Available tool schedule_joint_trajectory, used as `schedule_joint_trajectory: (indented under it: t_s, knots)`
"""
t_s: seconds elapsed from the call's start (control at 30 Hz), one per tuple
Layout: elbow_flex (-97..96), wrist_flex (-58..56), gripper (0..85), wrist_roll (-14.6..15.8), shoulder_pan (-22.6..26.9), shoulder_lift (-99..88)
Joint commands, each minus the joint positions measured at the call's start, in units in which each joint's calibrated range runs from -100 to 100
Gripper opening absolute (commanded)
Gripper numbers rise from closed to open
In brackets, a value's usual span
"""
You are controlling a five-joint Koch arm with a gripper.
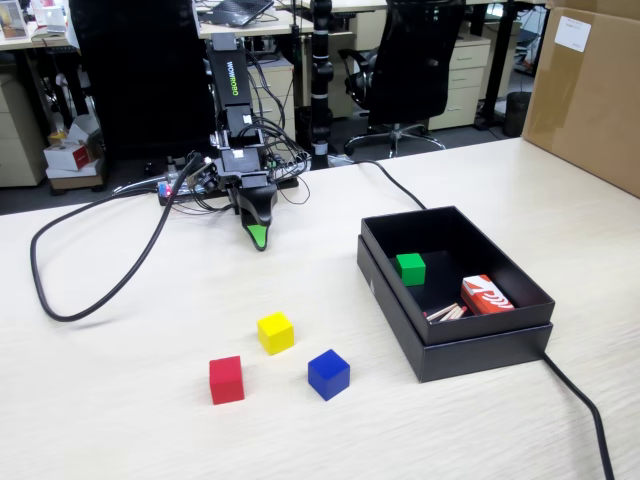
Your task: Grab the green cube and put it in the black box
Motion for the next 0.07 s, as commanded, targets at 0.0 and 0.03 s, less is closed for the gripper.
schedule_joint_trajectory:
  t_s: [0.0, 0.03]
  knots:
    - [-1.68, -1.57, 49.2, -0.24, 0.00, 0.17]
    - [-1.68, -1.57, 49.2, -0.24, 0.00, 0.17]
